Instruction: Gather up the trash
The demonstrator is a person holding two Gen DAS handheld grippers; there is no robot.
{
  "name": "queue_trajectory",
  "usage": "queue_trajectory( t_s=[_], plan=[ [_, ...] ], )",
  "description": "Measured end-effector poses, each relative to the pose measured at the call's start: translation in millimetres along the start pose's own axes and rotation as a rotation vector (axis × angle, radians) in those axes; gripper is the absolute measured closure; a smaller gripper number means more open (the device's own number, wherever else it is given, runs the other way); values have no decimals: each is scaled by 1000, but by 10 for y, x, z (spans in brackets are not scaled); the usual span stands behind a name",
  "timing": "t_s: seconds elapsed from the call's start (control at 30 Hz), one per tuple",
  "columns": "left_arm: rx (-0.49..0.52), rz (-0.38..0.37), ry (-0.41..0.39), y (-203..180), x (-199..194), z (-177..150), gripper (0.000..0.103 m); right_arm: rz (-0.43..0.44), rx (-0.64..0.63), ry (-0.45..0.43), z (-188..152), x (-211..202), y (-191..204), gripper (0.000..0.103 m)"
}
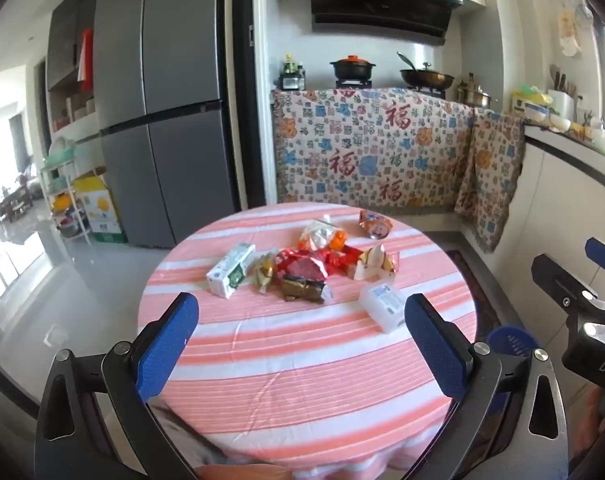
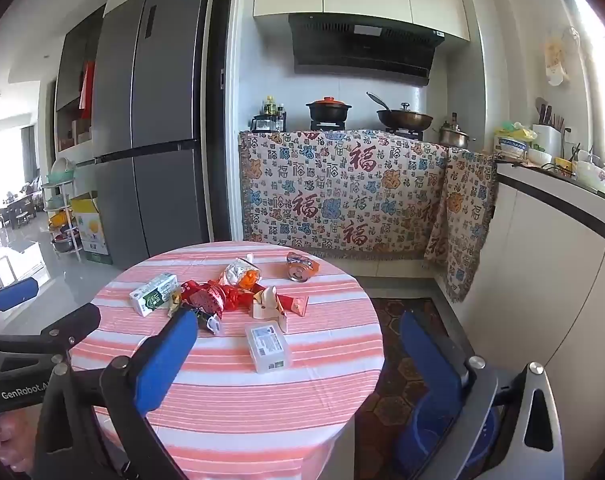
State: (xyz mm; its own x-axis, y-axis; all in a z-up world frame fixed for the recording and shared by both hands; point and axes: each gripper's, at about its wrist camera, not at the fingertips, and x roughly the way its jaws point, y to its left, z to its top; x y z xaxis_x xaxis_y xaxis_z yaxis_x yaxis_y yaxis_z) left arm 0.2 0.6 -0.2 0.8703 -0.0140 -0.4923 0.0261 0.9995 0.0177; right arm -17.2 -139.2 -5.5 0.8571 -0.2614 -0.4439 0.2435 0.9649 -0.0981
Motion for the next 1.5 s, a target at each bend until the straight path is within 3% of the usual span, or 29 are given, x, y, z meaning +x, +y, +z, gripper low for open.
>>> queue_trajectory(
  t_s=[0.27, 1.5],
  plan=[
    [3, -6, 8, -39, 19, 32, 0, -12, 2, -28, -11, -40, -55, 0],
    [8, -20, 47, -81, 93, -23, 0, -29, 3, -4, -33, 68, -39, 0]
  ],
)
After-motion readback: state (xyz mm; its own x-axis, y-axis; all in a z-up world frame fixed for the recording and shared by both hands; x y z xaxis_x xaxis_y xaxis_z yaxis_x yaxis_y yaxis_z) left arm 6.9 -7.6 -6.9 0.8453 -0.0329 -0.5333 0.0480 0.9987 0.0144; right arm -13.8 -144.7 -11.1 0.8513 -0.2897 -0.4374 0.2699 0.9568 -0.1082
